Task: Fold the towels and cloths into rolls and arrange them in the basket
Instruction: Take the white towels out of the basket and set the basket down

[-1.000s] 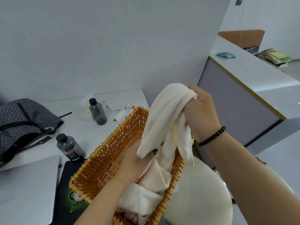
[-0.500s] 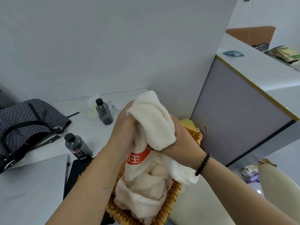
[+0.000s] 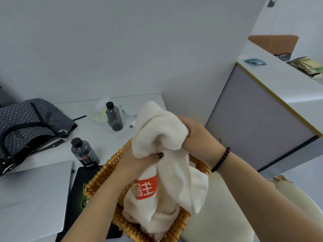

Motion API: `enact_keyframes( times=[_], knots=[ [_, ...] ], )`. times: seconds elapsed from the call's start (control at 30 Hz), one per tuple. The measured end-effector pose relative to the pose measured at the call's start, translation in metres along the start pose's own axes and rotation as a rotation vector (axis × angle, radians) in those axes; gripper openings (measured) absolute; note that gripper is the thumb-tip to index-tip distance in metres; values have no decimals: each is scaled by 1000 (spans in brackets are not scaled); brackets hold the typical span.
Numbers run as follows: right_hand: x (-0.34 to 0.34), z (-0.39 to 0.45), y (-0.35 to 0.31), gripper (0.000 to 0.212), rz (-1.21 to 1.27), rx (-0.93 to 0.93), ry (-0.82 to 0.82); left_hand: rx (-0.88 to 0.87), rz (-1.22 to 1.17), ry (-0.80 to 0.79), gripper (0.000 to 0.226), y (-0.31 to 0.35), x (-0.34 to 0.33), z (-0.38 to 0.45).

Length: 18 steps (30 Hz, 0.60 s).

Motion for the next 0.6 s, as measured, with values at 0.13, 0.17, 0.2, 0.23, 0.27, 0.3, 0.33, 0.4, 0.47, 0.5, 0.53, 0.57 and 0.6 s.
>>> enact_keyframes(
  times=[0.13,0.17,0.2,0.23,0.27,0.3,0.33,0.4,0.47,0.5,0.53,0.57,0.6],
  knots=[
    [10,-2,73,75,-313,-315,71,208,-199,223,28,-28,42,-11],
    [7,-2,95,80,-420,-414,43,222,-186,255,28,-31,54,-13],
    [3,-2,115,85,-500,-521,2,225,-154,267,34,-35,65,-14],
    [-3,-3,133,90,-553,-615,-39,231,-111,268,40,-36,75,-14],
    [-10,-5,149,94,-587,-687,-72,230,-61,268,44,-39,84,-14],
    [-17,-6,162,95,-609,-735,-95,227,-18,262,44,-39,90,-14],
    [-24,-8,174,95,-624,-763,-106,224,16,244,41,-40,94,-14],
    [-34,-11,192,86,-661,-791,-121,218,74,208,33,-41,97,-14],
    [-37,-10,202,57,-683,-773,-103,208,136,189,20,-43,93,-13],
    [-37,-6,200,37,-677,-728,-80,208,161,184,16,-44,90,-13],
    [-34,-2,196,18,-676,-677,-63,206,185,171,16,-46,86,-11],
    [-31,3,187,7,-669,-621,-54,207,212,154,18,-48,82,-10],
    [-27,8,174,8,-661,-572,-56,201,235,135,20,-51,78,-9]
  ],
)
Point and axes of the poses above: each hand's wrist, its own z-axis towards the middle knuckle, its own x-axis out of the back of the hand, y = z × x, the point moved 2 cm from there along z, towards the middle knuckle, and after that the axes turned 15 degrees about z, right-handed, at the moved point
